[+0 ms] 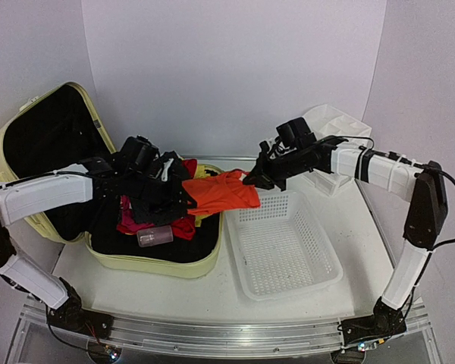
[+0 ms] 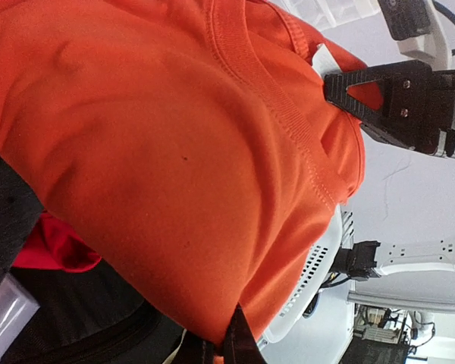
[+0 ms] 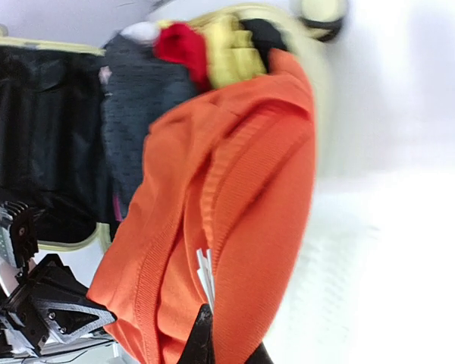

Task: Open, take out, and arrange the luggage
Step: Place the clothes in the bin.

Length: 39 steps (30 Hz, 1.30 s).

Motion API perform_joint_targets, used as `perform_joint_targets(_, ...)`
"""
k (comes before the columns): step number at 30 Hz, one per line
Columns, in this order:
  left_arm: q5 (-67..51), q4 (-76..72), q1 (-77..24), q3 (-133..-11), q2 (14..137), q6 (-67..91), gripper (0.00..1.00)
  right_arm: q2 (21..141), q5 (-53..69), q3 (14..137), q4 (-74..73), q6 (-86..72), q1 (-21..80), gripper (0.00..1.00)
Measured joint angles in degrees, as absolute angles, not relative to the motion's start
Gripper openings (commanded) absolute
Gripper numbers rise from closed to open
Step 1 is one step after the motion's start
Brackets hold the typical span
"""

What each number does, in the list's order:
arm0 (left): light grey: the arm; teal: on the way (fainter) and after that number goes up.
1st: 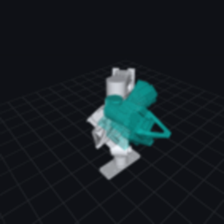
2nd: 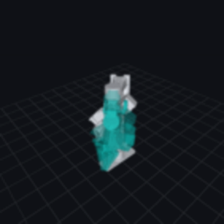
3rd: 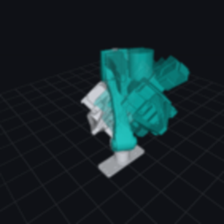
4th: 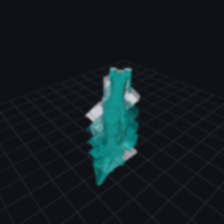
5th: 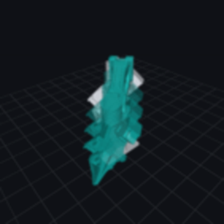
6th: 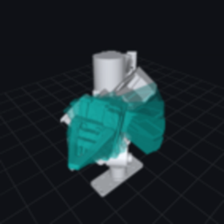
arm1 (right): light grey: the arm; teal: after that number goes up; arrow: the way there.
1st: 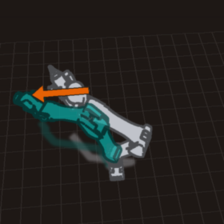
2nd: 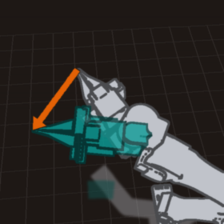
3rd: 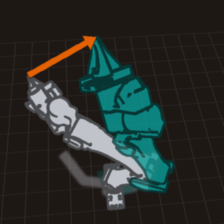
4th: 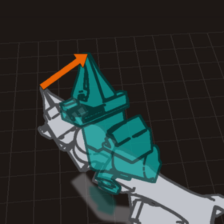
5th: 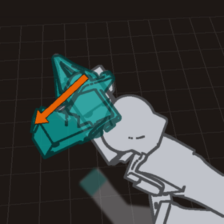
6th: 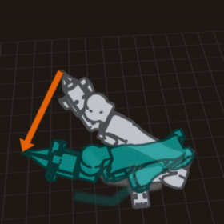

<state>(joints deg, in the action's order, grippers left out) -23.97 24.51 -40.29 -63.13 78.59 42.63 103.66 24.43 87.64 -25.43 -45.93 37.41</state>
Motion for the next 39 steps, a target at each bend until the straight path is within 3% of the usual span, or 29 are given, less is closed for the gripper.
perform_joint_targets(16,-22.3,17.6,-58.1,-78.1,99.1,43.1,0.00,78.7,14.3,69.1,-43.1,-37.3,31.5,0.00)
perform_joint_targets(28,-22.7,14.5,-66.3,-80.6,114.0,43.7,0.00,83.7,9.8,55.0,-46.7,-32.1,31.2,0.01)
perform_joint_targets(31,-22.7,14.0,-66.8,-81.0,114.0,43.6,0.02,83.7,9.5,54.0,-46.5,-31.7,31.2,0.13)
perform_joint_targets(33,-22.7,14.3,-67.2,-81.0,114.0,43.7,0.14,83.2,9.3,54.0,-46.6,-31.5,31.2,0.27)
perform_joint_targets(36,-22.9,14.0,-67.9,-81.0,113.8,43.8,0.50,81.5,9.0,54.0,-47.7,-31.5,31.2,0.46)
perform_joint_targets(39,-22.5,14.3,-68.6,-81.2,112.3,43.7,0.63,78.9,8.8,54.4,-49.8,-31.0,31.2,0.50)
